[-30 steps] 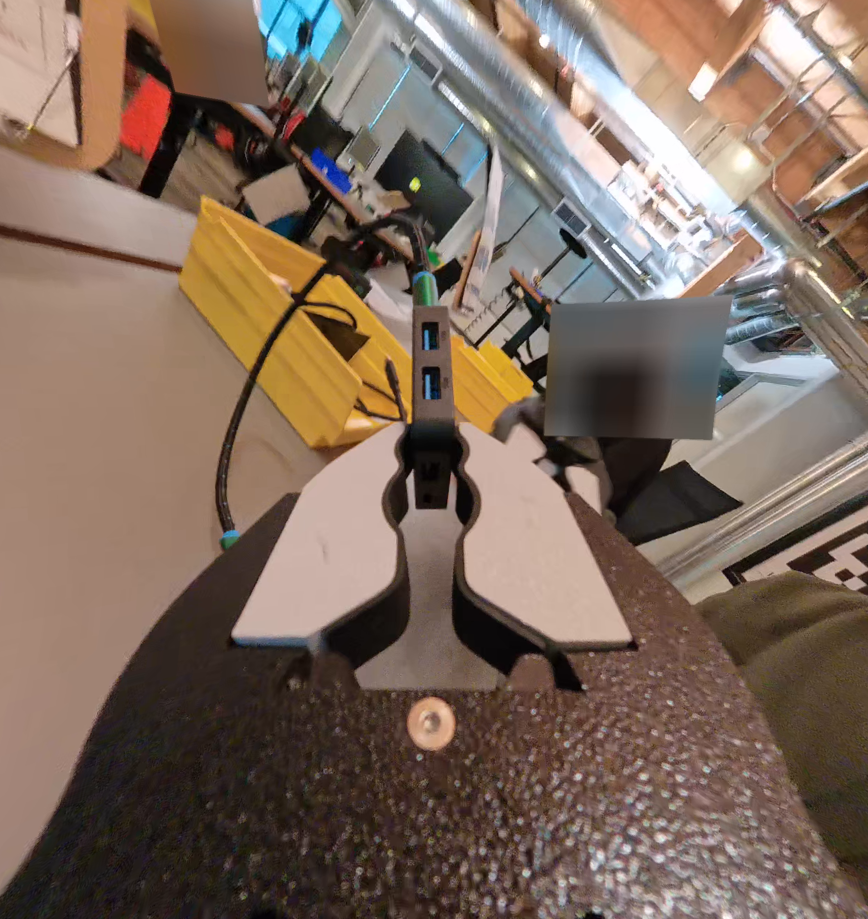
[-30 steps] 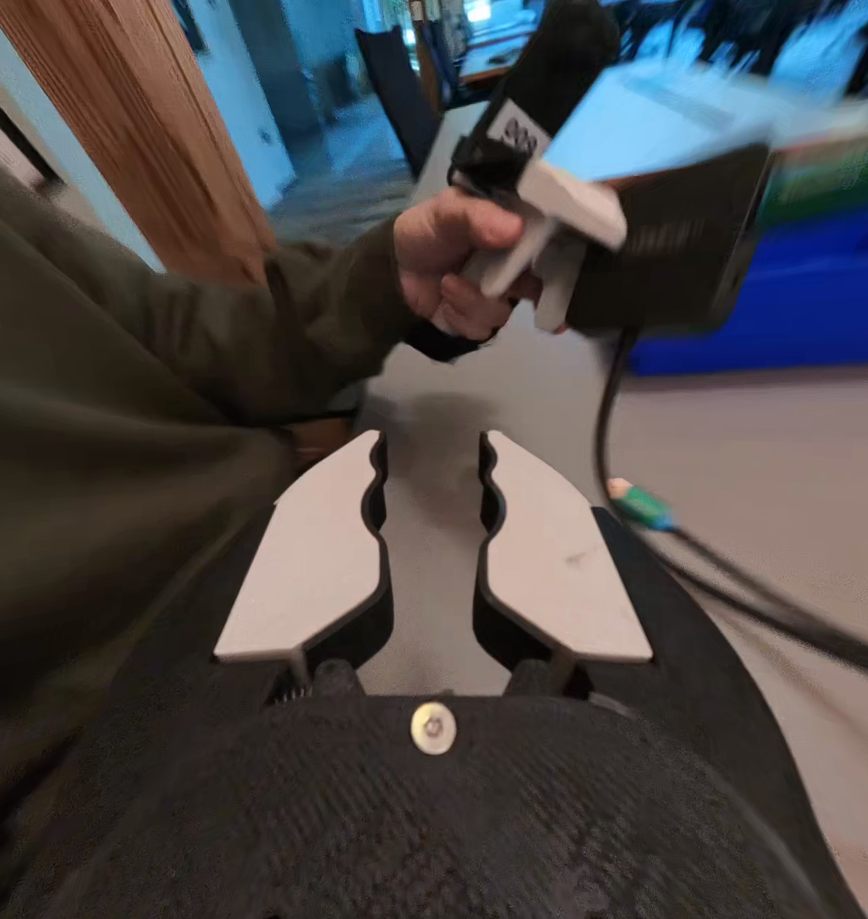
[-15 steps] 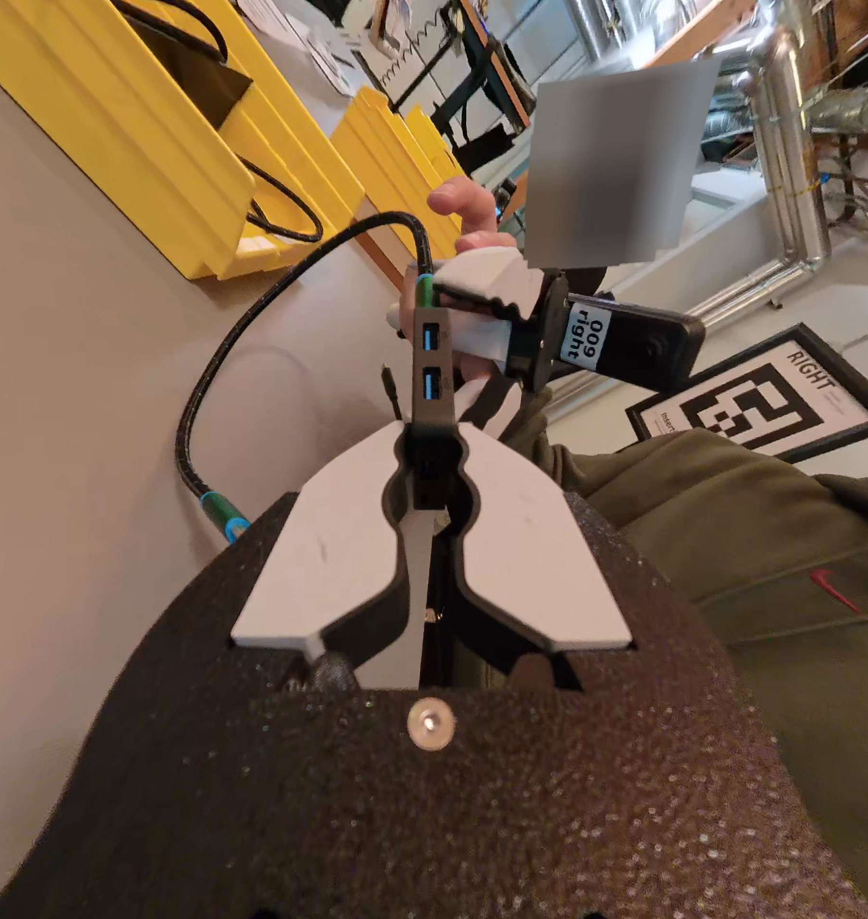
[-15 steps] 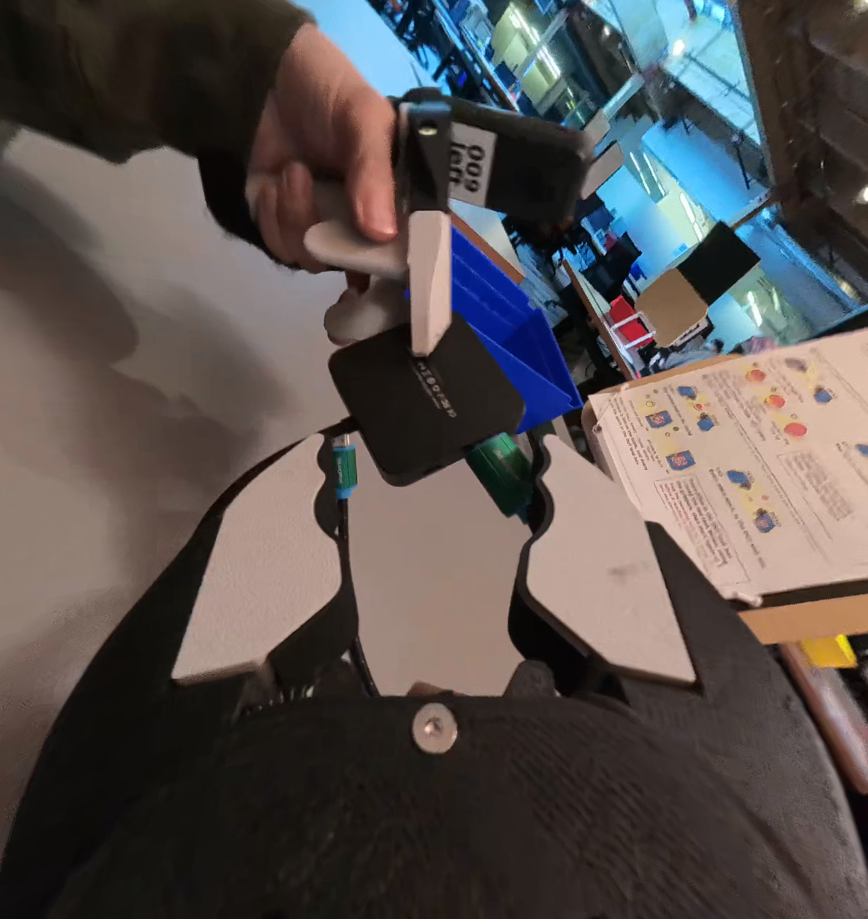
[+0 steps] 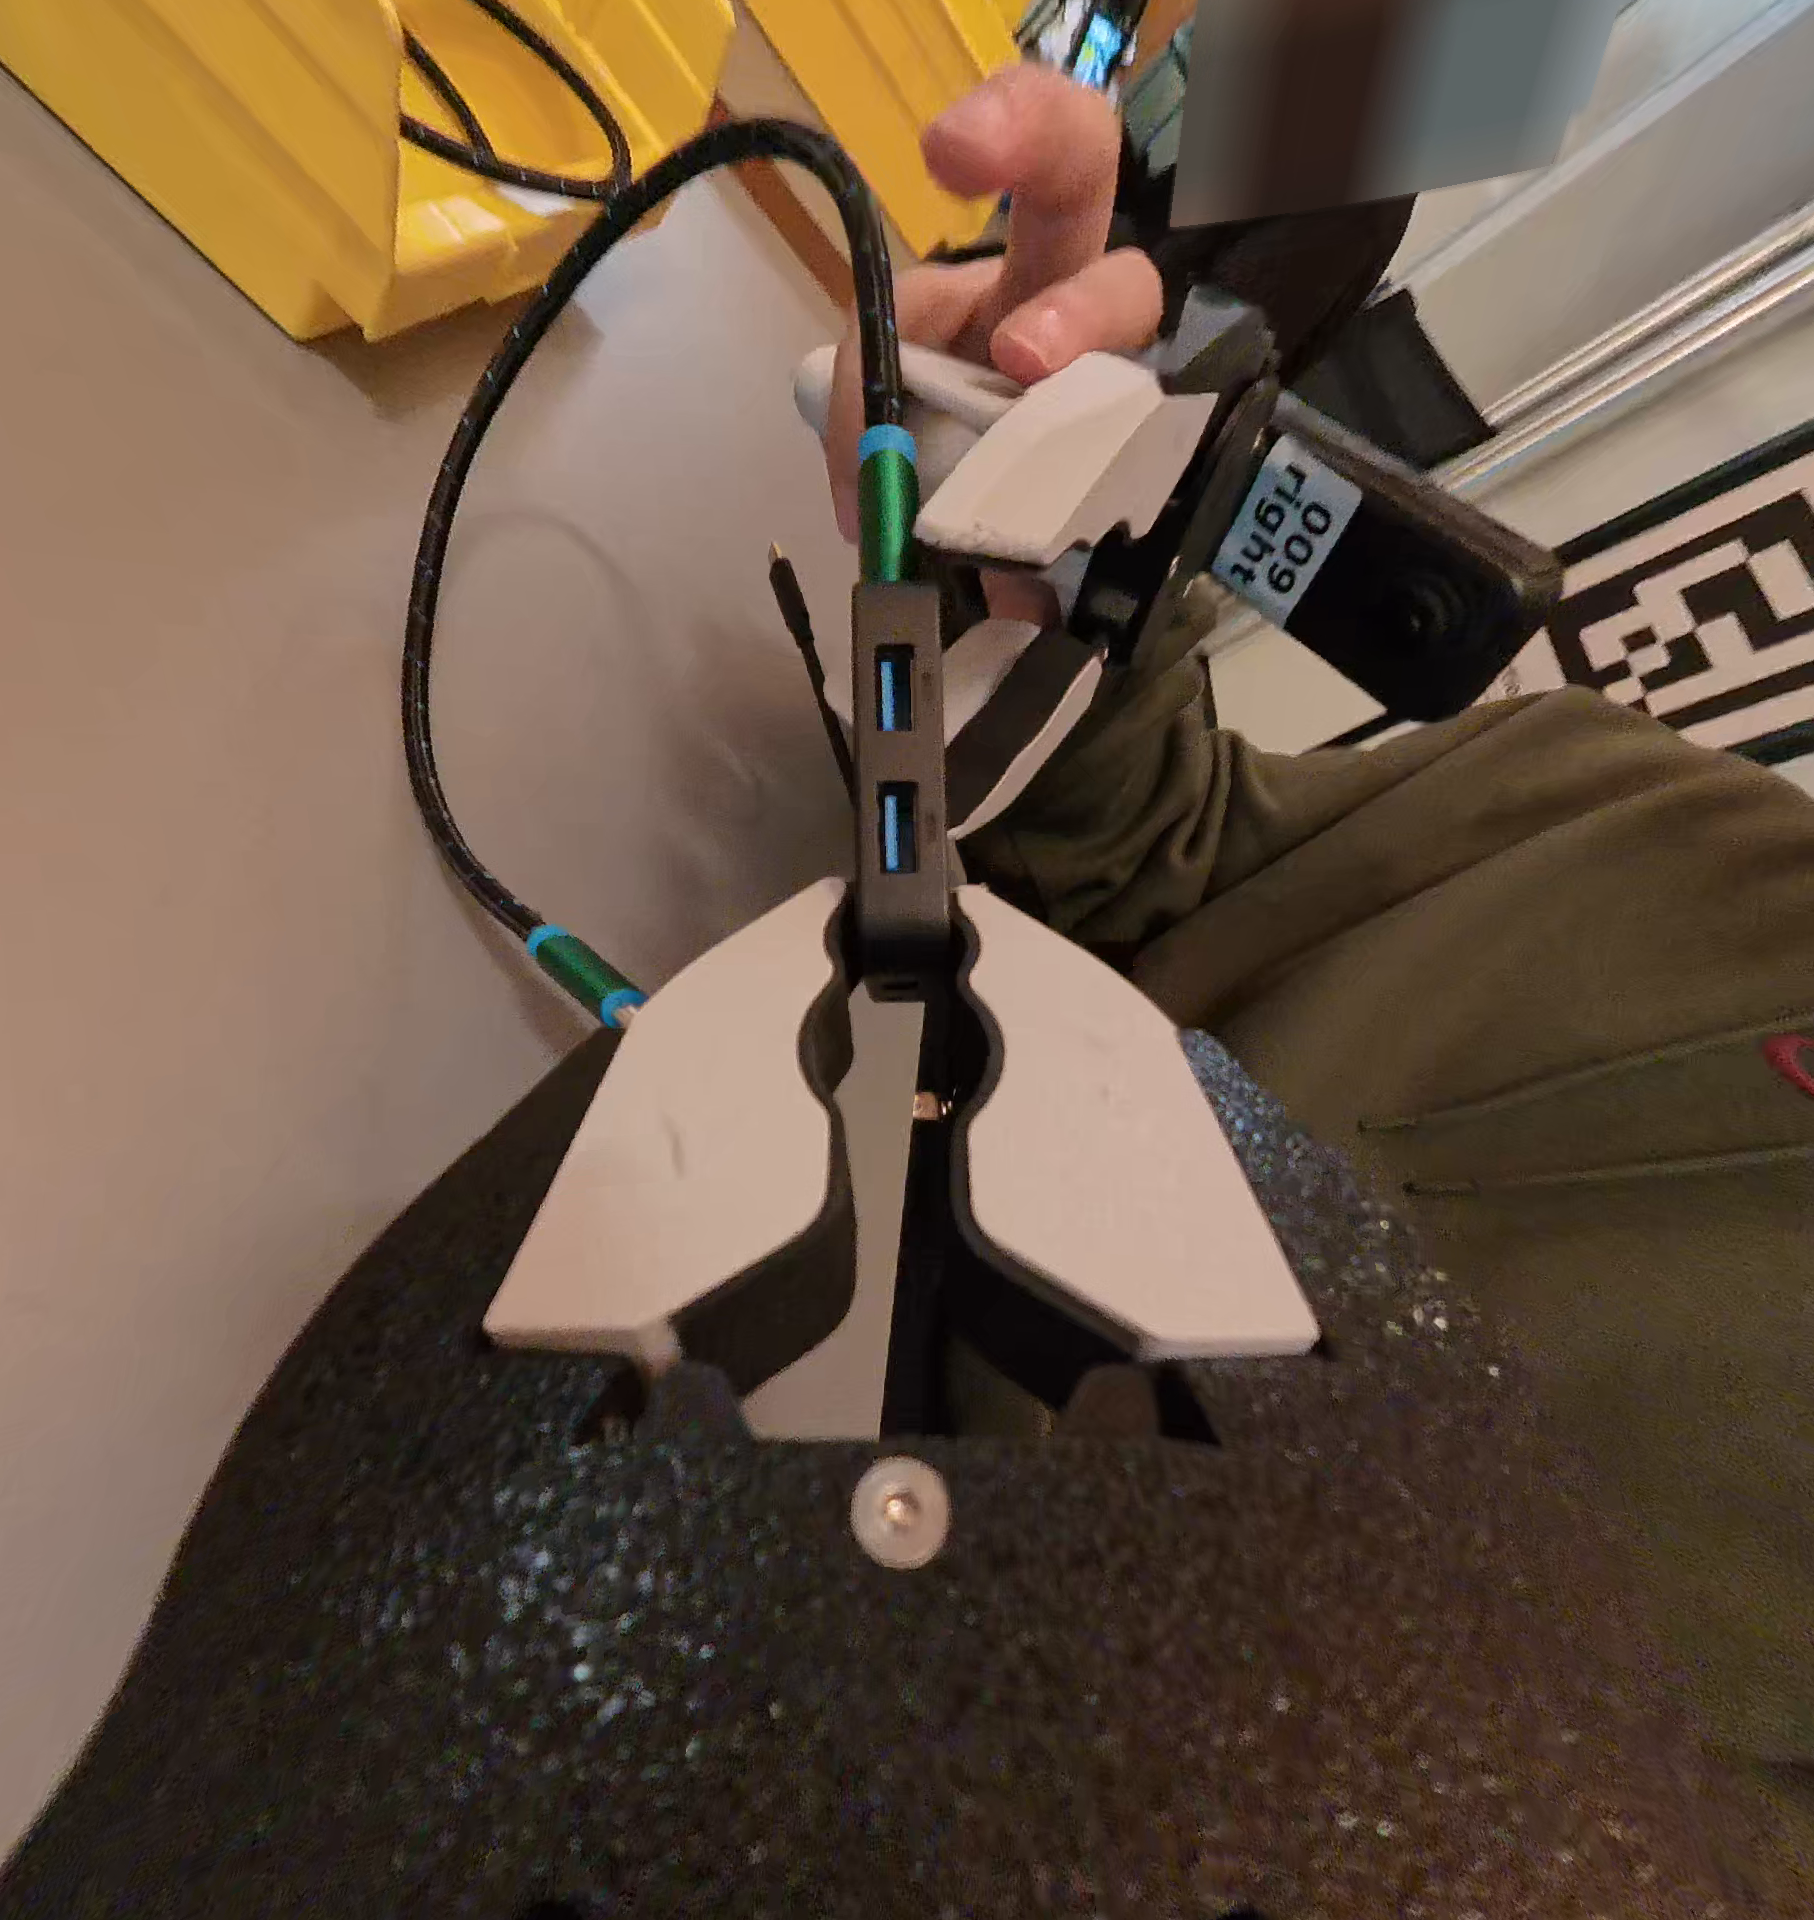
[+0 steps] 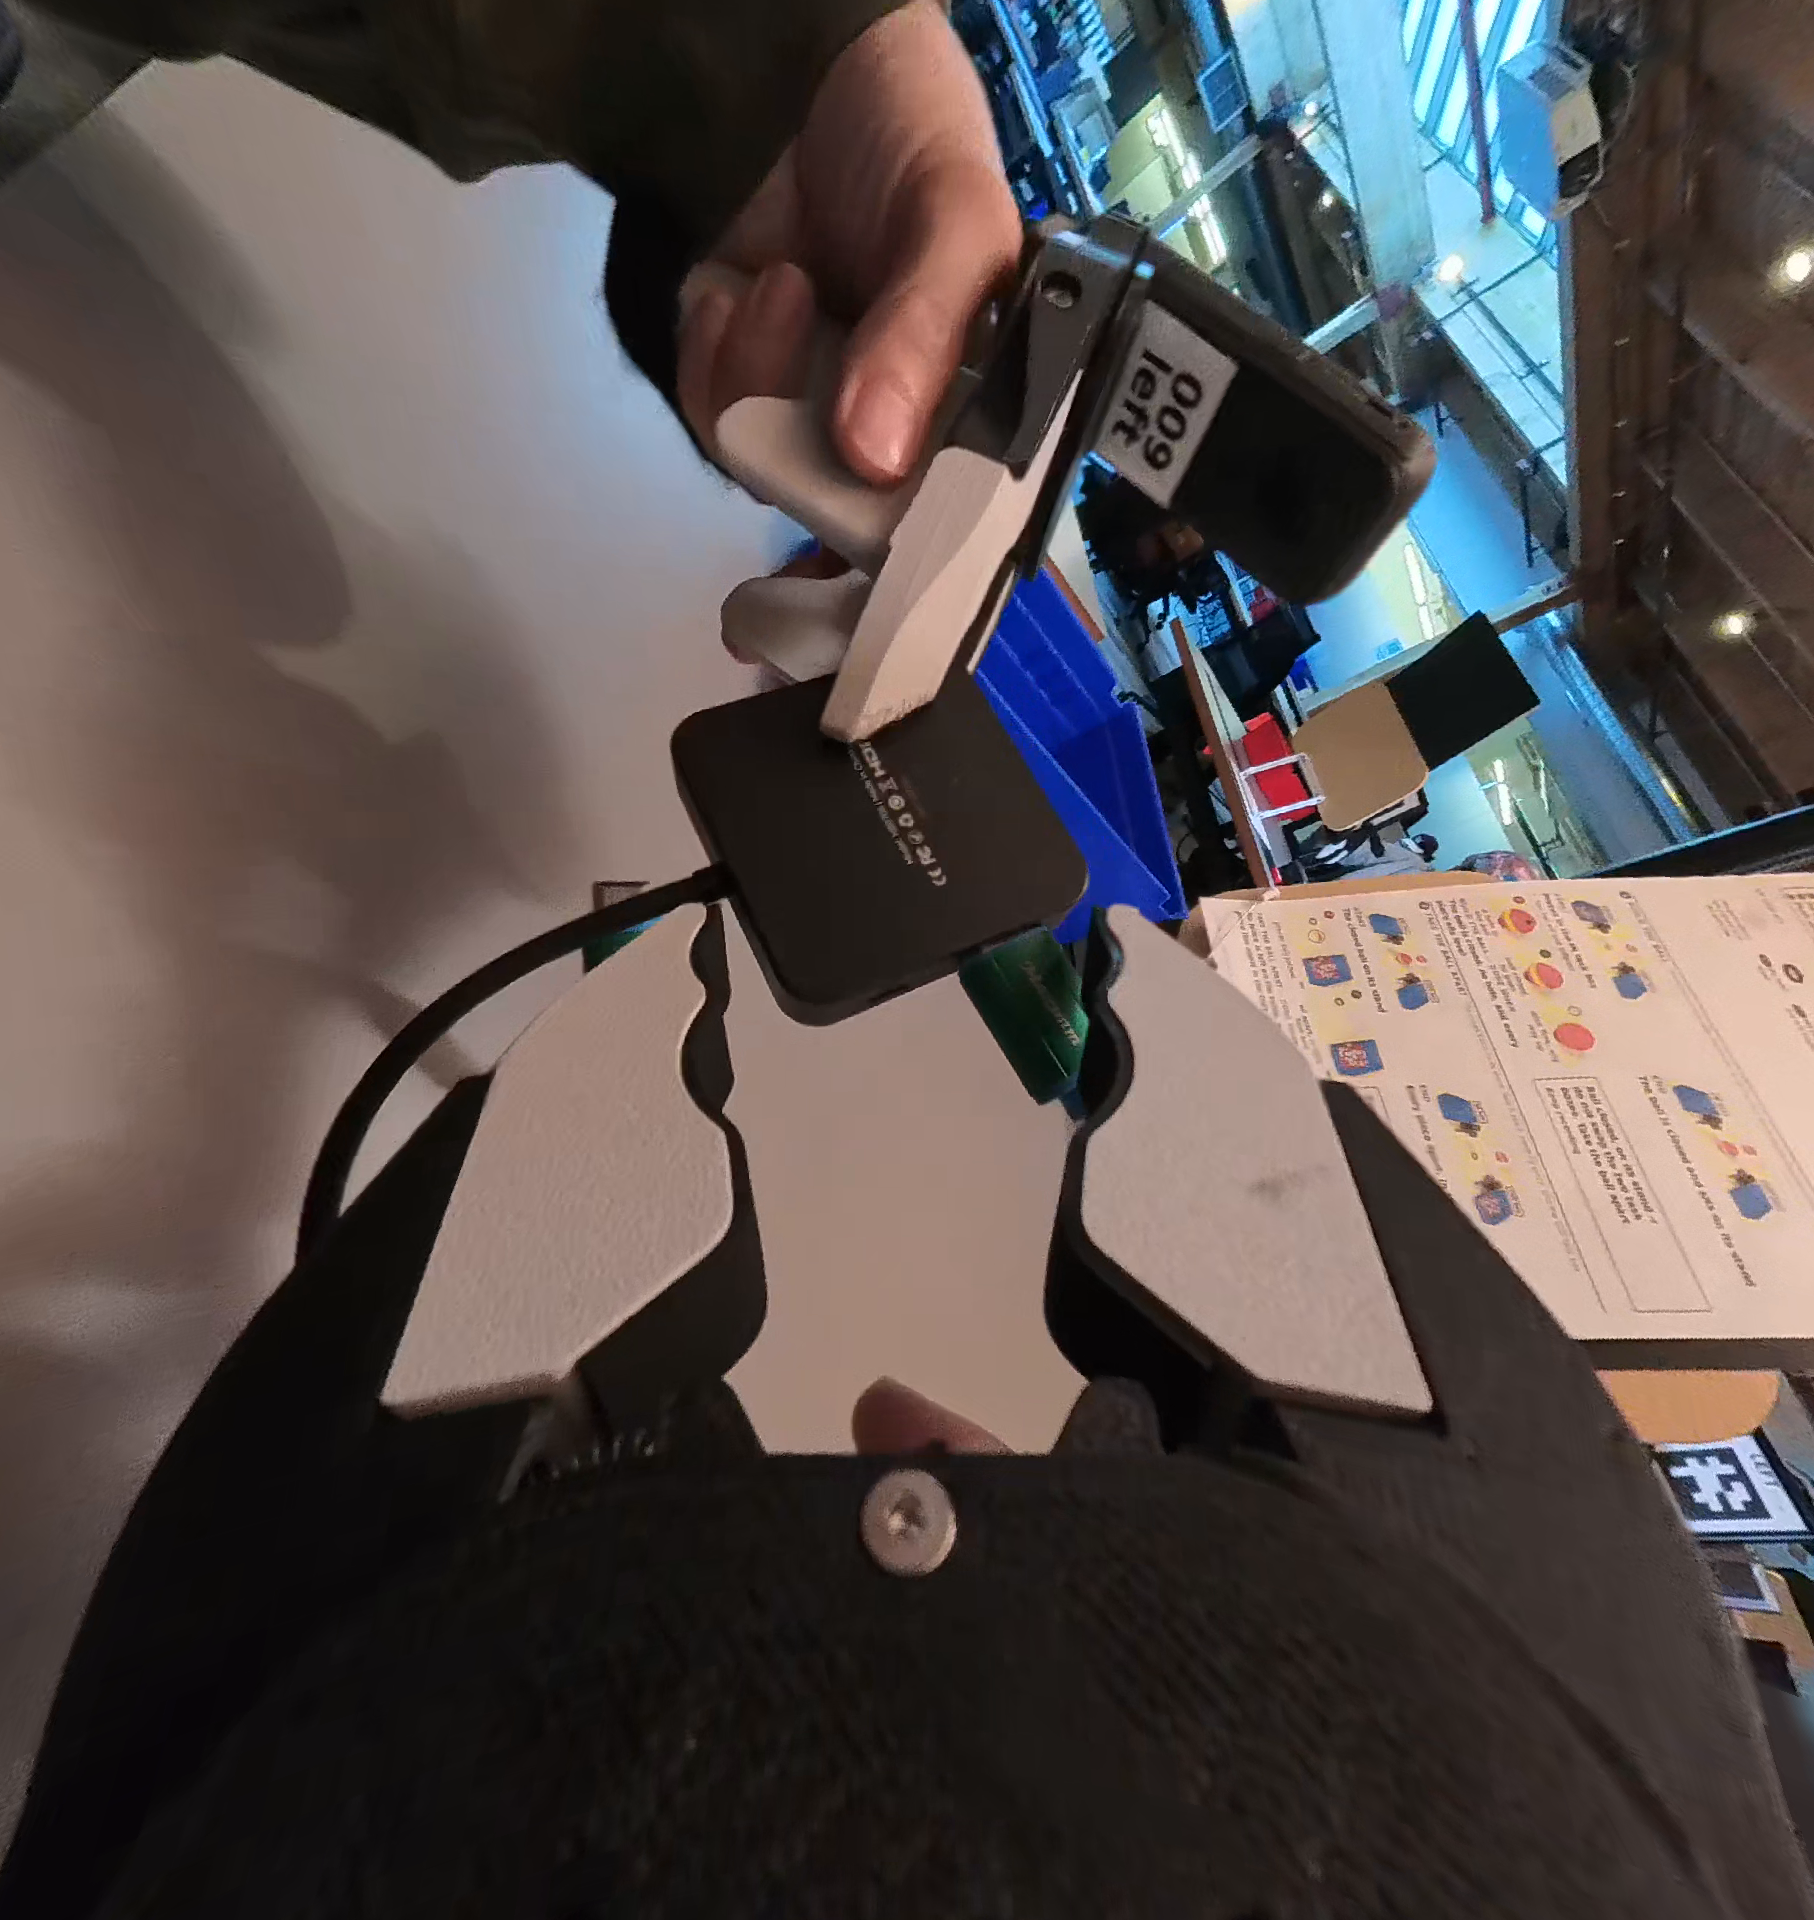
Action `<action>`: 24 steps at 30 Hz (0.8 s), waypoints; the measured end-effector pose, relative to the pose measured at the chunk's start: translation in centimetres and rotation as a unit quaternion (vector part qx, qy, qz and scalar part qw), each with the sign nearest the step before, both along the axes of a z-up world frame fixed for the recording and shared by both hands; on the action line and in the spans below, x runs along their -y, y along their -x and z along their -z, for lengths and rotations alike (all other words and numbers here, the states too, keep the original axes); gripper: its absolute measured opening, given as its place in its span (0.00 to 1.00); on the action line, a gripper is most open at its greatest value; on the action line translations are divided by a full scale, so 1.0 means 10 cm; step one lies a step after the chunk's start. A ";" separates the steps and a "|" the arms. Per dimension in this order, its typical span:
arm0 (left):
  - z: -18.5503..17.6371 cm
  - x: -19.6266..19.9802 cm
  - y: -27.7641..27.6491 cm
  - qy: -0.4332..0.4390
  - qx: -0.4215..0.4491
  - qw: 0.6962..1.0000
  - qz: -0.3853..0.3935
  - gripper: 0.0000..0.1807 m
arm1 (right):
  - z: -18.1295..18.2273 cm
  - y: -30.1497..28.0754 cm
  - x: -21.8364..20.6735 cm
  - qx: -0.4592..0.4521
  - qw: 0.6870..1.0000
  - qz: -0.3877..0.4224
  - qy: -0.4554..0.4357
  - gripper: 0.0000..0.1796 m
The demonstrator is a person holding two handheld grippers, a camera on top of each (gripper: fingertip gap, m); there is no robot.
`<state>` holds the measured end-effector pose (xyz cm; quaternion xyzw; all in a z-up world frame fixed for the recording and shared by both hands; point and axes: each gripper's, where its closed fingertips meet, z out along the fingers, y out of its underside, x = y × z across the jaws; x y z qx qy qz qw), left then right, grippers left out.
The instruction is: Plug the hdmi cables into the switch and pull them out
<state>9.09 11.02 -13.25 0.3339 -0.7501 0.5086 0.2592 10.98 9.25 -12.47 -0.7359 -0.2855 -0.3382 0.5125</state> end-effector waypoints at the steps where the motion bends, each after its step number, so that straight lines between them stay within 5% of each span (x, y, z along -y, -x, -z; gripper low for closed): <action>1: 0.01 0.01 0.01 -0.006 0.000 1.000 0.007 0.08 | 0.02 0.01 0.02 0.006 1.000 -0.001 0.010 0.41; 9: 0.05 0.11 0.08 -0.056 0.011 0.997 0.043 0.08 | 0.06 0.07 0.06 0.030 0.997 0.008 0.064 0.48; 14: 0.13 0.13 0.04 -0.109 0.030 0.993 0.042 0.08 | 0.21 -0.07 0.01 0.081 0.990 0.043 0.106 0.40; 18: -0.16 0.15 -0.20 -0.049 0.145 0.988 -0.031 0.10 | 0.01 -0.22 0.04 0.015 0.995 0.085 0.041 0.40; 21: -0.43 0.10 -0.28 -0.037 0.334 0.938 -0.083 0.26 | -0.07 -0.36 0.18 -0.095 0.988 0.121 0.017 0.40; 24: -0.43 0.09 -0.24 -0.113 0.513 0.847 -0.083 0.39 | -0.05 -0.37 0.27 -0.175 0.978 0.112 0.014 0.40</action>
